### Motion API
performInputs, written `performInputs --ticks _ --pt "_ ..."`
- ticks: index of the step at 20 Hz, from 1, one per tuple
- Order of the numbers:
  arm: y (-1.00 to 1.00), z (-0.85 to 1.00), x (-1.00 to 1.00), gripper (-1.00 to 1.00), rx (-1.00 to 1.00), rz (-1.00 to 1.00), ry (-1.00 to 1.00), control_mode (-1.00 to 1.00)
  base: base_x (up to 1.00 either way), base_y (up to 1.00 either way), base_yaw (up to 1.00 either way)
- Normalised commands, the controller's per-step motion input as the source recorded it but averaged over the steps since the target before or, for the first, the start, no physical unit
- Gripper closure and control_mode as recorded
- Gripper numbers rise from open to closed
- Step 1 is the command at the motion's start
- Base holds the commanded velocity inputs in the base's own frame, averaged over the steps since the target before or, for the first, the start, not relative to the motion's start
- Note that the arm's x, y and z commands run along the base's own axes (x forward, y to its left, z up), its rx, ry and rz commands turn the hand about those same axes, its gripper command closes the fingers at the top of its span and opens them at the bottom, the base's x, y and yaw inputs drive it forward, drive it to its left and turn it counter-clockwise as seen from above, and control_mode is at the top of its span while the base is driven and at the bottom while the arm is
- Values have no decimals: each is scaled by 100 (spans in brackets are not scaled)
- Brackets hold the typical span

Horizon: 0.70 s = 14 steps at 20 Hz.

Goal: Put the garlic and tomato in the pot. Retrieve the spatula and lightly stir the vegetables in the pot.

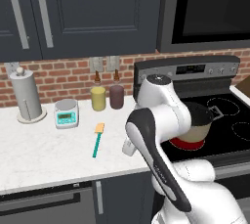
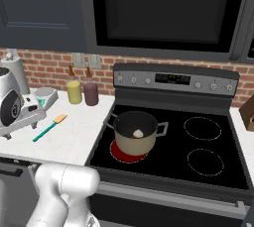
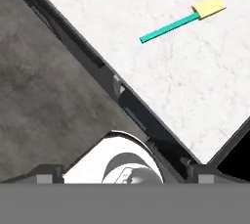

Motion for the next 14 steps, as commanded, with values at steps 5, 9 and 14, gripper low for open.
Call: performInputs --ticks 5,9,14 --pt "40 0 64 -100 -2 62 3 -100 0 0 0" --pt "29 -14 81 -100 -7 58 0 -100 0 0 0" --pt "40 -50 57 -100 -26 60 0 -100 0 0 0"
